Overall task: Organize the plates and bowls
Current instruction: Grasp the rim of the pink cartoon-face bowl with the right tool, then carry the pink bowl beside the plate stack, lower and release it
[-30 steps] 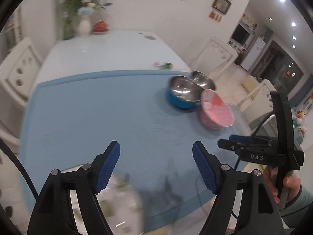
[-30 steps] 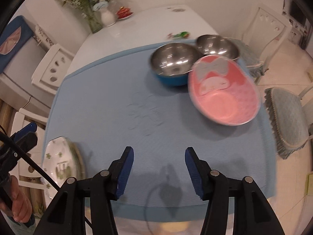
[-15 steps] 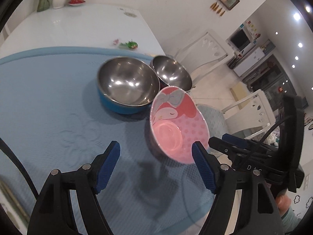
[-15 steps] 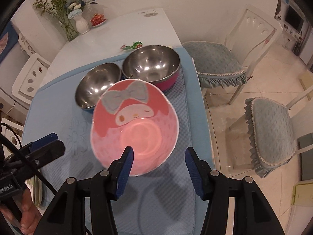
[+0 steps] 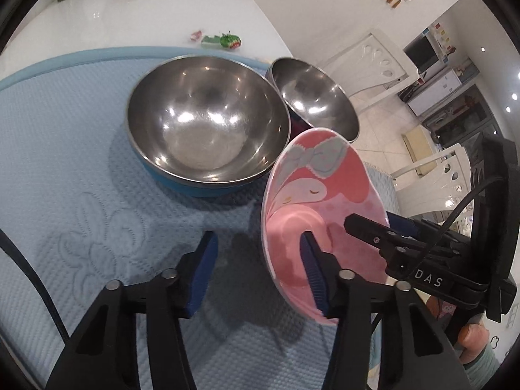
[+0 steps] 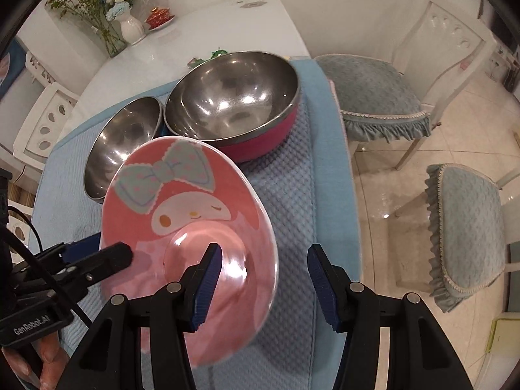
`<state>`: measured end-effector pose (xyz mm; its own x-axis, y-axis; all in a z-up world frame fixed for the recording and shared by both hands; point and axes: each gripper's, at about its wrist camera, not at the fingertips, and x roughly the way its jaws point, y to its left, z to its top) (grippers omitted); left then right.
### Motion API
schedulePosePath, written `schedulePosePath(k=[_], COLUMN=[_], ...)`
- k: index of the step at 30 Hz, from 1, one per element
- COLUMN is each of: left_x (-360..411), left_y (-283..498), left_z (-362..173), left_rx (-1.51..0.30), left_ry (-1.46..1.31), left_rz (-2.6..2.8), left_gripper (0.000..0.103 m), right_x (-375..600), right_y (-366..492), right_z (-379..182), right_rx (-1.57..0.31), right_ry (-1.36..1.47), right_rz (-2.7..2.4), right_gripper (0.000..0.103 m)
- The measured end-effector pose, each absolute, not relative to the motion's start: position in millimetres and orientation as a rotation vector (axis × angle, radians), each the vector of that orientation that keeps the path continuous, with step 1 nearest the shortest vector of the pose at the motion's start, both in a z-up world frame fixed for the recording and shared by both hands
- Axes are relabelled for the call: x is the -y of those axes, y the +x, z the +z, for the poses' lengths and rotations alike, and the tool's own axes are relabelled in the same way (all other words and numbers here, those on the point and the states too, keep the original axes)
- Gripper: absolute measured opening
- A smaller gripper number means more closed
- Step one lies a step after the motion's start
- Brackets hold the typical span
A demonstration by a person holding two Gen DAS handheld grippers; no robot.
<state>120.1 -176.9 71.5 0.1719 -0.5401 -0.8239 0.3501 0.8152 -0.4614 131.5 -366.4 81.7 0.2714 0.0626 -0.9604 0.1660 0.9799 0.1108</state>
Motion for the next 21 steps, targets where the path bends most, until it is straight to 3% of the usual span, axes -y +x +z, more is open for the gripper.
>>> schedulePosePath(k=[2,3,6,7,21], left_x=[181.0,182.3,188.8,189.9,153.2], left_y=[121.2,121.3,119.0,118.5,78.4], left_z=[67.7,66.3,61.0,60.8,102.0], left_rx=[-1.252,-1.25,-1.252,-1.251,-1.149], left_ry=[-0.171,-0.164,-0.144,-0.146,-0.138], left_rz=[-0.641,-0.648,-0.663,-0.669,-0.638], left_gripper=[0.036,0.026,0.014,0.013,0.012], right_x=[364.8,364.4,363.6,362.4,312.2], right_y=[134.8,135.6,137.7,137.5,88.3], right_z=[76.6,74.5,65.2,62.5,104.4], right_rx=[-1.293,-1.292,-1.31,-1.317,-1.264], right_ry=[0.2,0.195,0.217,0.228,0.18], right_rz=[-0.054,-0.056,-0.04,-0.032,-0.002], right_gripper=[0.053,0.048,0.026,0.022,0.022])
